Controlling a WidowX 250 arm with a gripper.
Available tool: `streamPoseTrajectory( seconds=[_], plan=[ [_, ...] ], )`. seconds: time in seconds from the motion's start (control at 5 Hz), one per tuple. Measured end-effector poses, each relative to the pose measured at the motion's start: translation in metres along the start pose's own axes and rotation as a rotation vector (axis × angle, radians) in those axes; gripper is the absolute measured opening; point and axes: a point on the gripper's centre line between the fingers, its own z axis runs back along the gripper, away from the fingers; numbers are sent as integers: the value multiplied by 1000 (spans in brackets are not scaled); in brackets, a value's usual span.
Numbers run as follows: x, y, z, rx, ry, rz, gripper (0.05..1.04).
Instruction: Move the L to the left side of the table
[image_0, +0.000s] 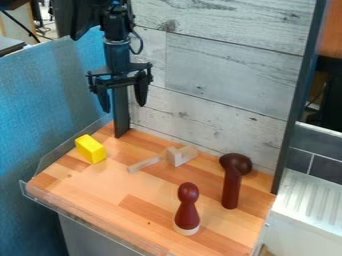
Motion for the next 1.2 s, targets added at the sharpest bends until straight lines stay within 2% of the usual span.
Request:
streamPoseTrajectory(
  seconds=[0.4, 0.6, 0.8, 1.0, 1.2],
  plan=[
    [-4, -11, -33, 27, 63, 17, 999],
    [2, -27, -44, 42, 57, 81, 999],
    [5, -35, -51, 72, -6, 244, 999],
    [4, -48, -54, 95, -92, 382, 999],
    [-7, -55, -78, 141, -80, 428, 999]
  ],
)
